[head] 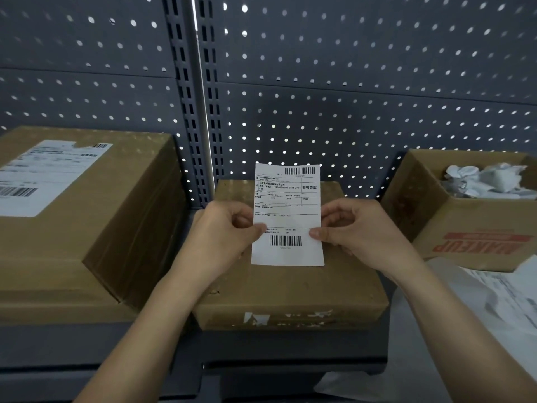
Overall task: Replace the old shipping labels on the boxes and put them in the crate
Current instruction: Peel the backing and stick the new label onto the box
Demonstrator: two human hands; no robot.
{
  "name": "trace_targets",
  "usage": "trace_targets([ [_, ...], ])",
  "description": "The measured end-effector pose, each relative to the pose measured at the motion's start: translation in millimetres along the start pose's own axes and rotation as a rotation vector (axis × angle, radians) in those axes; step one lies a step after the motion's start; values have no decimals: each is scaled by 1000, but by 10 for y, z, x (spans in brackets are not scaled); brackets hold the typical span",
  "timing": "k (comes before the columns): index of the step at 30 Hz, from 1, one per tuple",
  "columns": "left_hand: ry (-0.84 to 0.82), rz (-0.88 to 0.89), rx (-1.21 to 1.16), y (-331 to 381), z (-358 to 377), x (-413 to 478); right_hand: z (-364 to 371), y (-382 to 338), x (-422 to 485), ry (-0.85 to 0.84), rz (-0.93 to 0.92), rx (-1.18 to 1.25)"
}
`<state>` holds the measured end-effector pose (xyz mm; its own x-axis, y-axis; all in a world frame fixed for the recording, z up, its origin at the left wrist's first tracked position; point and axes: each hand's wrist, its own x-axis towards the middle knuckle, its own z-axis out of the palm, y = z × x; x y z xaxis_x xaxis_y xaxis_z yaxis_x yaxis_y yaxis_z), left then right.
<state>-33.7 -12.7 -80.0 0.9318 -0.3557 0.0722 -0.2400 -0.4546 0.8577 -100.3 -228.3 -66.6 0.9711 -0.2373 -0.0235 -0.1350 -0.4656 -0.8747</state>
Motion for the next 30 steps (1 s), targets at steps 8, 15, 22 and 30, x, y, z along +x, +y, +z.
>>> trace_targets([
  [8,15,22,193,-8,10,29,19,41,42,21,-21,-95],
  [15,31,50,277,11,28,21,49,42,59,19,-12,-243],
  [22,38,65,310,-20,34,22,63,1,6,46,-33,-438],
  [30,95,206,404,-14,109,-32,92,-23,-58,13,-209,-426],
])
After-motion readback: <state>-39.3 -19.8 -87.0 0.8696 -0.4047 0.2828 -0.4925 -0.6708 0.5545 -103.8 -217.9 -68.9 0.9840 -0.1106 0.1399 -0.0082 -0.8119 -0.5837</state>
